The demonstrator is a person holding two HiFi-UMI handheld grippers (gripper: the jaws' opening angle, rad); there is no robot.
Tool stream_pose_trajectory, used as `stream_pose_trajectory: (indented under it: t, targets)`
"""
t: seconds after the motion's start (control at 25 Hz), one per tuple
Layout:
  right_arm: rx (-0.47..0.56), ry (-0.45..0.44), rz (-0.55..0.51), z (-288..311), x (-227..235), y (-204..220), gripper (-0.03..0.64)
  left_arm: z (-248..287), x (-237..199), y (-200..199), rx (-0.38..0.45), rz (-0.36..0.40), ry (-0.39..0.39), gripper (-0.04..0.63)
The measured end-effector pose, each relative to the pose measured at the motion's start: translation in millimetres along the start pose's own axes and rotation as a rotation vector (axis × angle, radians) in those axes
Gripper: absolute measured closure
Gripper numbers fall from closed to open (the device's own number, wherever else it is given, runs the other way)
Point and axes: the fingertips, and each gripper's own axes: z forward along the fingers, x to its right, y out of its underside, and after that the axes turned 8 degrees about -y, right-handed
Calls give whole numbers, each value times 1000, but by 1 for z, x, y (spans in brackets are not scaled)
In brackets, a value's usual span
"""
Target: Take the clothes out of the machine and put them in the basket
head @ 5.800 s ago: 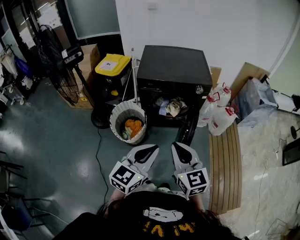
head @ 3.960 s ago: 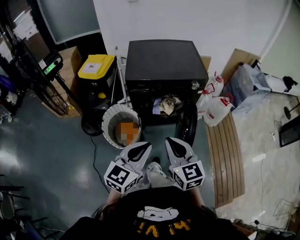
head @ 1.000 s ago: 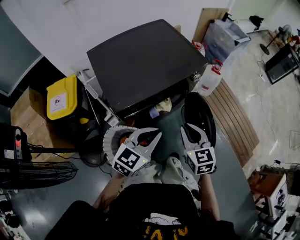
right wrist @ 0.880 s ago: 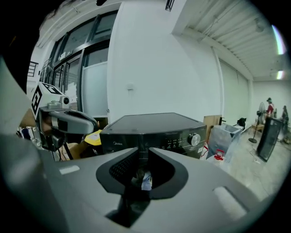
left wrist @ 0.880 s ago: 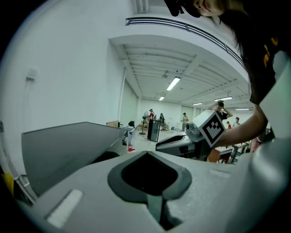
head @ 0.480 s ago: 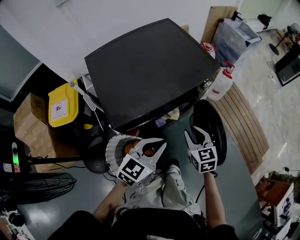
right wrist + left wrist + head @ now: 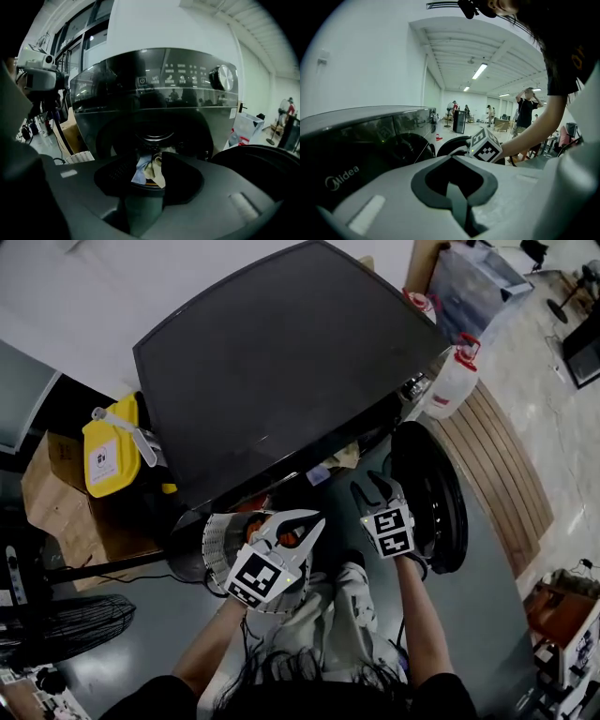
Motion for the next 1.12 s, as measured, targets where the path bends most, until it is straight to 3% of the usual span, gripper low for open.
stream_pose_trajectory:
  t: [0.44, 0.52, 0.72, 1.12]
  targets:
    - [-68, -37, -70, 99, 40, 67, 360, 38, -18, 78, -75, 16, -55, 595]
    - [-90, -44, -100, 117, 48, 76, 309, 44, -23, 90, -83, 10, -68, 594]
    - [-147, -70, -228, 154, 56, 94, 179, 53, -27, 114, -101, 8, -67, 595]
    - [-271, -48, -483, 217, 78, 104, 120, 57, -32, 142, -126, 41, -65, 594]
